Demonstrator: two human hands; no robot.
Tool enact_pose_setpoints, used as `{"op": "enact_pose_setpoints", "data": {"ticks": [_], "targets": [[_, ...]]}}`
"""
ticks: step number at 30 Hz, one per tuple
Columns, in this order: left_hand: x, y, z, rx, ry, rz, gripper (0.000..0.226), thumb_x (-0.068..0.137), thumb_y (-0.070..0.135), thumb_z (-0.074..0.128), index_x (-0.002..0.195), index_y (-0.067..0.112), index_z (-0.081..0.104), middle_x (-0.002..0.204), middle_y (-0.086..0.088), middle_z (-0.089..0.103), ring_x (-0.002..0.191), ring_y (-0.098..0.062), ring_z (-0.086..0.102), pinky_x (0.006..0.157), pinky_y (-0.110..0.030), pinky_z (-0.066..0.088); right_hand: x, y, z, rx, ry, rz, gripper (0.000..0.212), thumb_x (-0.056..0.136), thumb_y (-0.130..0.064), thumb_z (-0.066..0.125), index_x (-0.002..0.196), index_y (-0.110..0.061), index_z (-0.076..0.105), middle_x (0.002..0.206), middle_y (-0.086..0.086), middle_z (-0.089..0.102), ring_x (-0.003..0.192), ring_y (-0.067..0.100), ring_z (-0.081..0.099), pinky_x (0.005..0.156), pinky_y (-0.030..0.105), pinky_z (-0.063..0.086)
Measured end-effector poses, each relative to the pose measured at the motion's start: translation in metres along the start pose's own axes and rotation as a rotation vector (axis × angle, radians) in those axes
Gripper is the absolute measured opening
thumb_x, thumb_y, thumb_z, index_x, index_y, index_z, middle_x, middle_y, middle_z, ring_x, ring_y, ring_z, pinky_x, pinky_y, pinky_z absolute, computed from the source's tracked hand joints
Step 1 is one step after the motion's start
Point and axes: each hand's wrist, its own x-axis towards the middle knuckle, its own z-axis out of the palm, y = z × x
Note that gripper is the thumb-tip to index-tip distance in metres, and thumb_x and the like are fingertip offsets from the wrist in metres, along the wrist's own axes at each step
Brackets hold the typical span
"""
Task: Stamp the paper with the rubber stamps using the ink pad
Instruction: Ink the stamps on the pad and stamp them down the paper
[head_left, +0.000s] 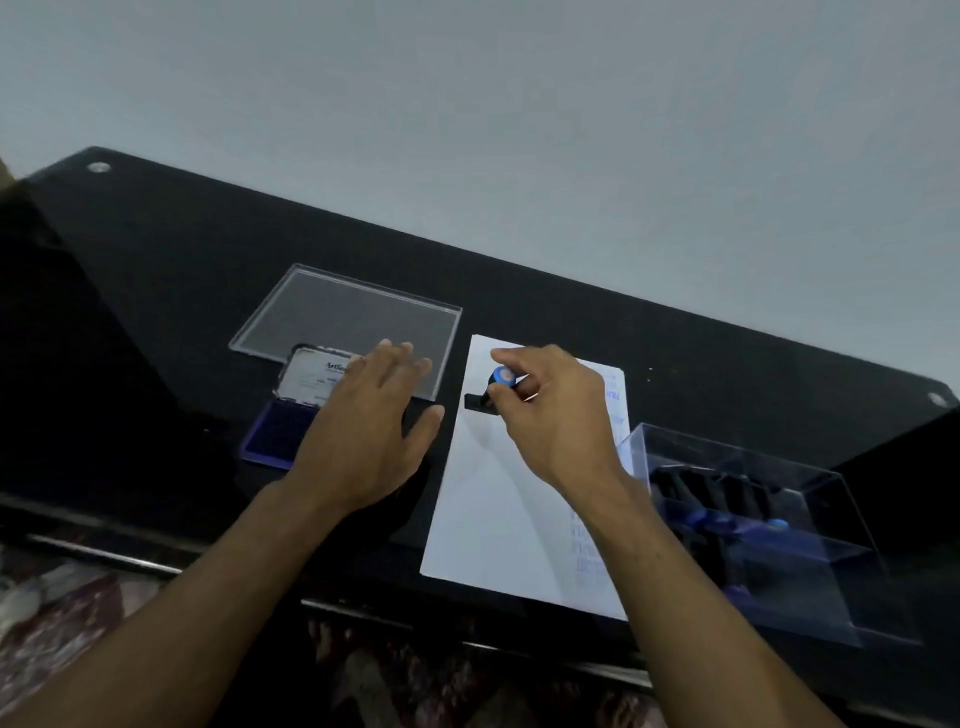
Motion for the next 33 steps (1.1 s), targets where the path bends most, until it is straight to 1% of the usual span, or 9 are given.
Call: {"op": "enact_pose_setpoints", "data": {"ticks": [2,4,9,14,19,22,25,30,33], "targets": [[0.01,0.01,0.01,0.01,-0.017,0.029,0.056,0.098,0.045,0.056,0.148,0.023,0.044,0.161,-0.001,0.034,0.152,-0.019,0.02,0.122,-0.041,0.019,0.005,0.012,-0.011,-0.005,0.02,0.026,0.024,0.089,-0.015,0.07,0.112,-0.02,0.073,0.108,-0.004,0.066,0.084,0.011,0.065,0.079,0.024,0.056],[0.022,0.018,0.021,0.014,-0.034,0.05,0.055,0.098,0.044,0.056,0.147,0.022,0.045,0.16,-0.003,0.035,0.152,-0.021,0.022,0.122,-0.043,0.019,0.011,0.023,-0.022,-0.038,0.028,0.05,0.022,0.089,-0.016,0.071,0.111,-0.02,0.073,0.109,-0.004,0.066,0.086,0.01,0.065,0.081,0.02,0.054],[0.052,0.033,0.046,0.044,-0.06,0.087,0.053,0.1,0.042,0.053,0.146,0.018,0.048,0.158,-0.006,0.039,0.151,-0.025,0.026,0.122,-0.045,0.017,0.03,0.043,-0.04,-0.044,0.053,0.13,0.026,0.088,-0.018,0.072,0.114,-0.02,0.072,0.115,-0.003,0.065,0.094,0.013,0.066,0.091,0.034,0.056],[0.084,0.036,0.071,0.063,-0.097,0.104,0.049,0.1,0.037,0.053,0.145,0.016,0.05,0.157,-0.008,0.041,0.15,-0.027,0.028,0.123,-0.049,0.016,0.053,0.059,-0.048,-0.066,0.052,0.117,0.029,0.088,-0.016,0.072,0.117,-0.018,0.071,0.119,-0.001,0.065,0.098,0.014,0.066,0.096,0.034,0.054],[0.109,0.029,0.086,0.166,-0.158,0.111,0.05,0.101,0.04,0.05,0.147,0.019,0.049,0.159,-0.004,0.038,0.151,-0.025,0.026,0.123,-0.054,0.015,0.074,0.072,-0.043,-0.107,0.03,0.107,0.031,0.09,-0.018,0.07,0.121,-0.019,0.068,0.117,-0.003,0.065,0.095,0.008,0.062,0.097,0.022,0.05],[0.114,0.024,0.091,0.191,-0.186,0.111,0.049,0.102,0.042,0.043,0.147,0.021,0.049,0.159,-0.002,0.039,0.151,-0.023,0.026,0.122,-0.056,0.014,0.085,0.077,-0.039,-0.139,0.001,0.098,0.029,0.091,-0.019,0.07,0.12,-0.018,0.069,0.118,0.0,0.066,0.097,0.012,0.064,0.097,0.028,0.052],[0.112,0.021,0.095,0.218,-0.186,0.129,0.053,0.1,0.045,0.035,0.144,0.02,0.051,0.156,-0.002,0.043,0.148,-0.024,0.032,0.122,-0.058,0.017,0.093,0.081,-0.034,-0.185,-0.024,0.071,0.03,0.091,-0.02,0.069,0.121,-0.017,0.069,0.118,0.001,0.066,0.098,0.013,0.065,0.097,0.027,0.052],[0.111,0.019,0.097,0.256,-0.193,0.139,0.06,0.098,0.049,0.028,0.146,0.021,0.05,0.156,-0.001,0.043,0.149,-0.022,0.031,0.122,-0.057,0.016,0.097,0.086,-0.026,-0.222,-0.061,0.039,0.029,0.092,-0.019,0.068,0.12,-0.015,0.07,0.117,0.001,0.067,0.098,0.013,0.065,0.093,0.018,0.047],[0.111,0.019,0.098,0.266,-0.195,0.14,0.061,0.098,0.049,0.026,0.147,0.022,0.048,0.158,0.0,0.041,0.15,-0.02,0.029,0.122,-0.055,0.013,0.099,0.089,-0.023,-0.232,-0.072,0.043,0.027,0.091,-0.02,0.069,0.118,-0.016,0.071,0.116,0.0,0.067,0.093,0.01,0.063,0.084,0.009,0.041]]}}
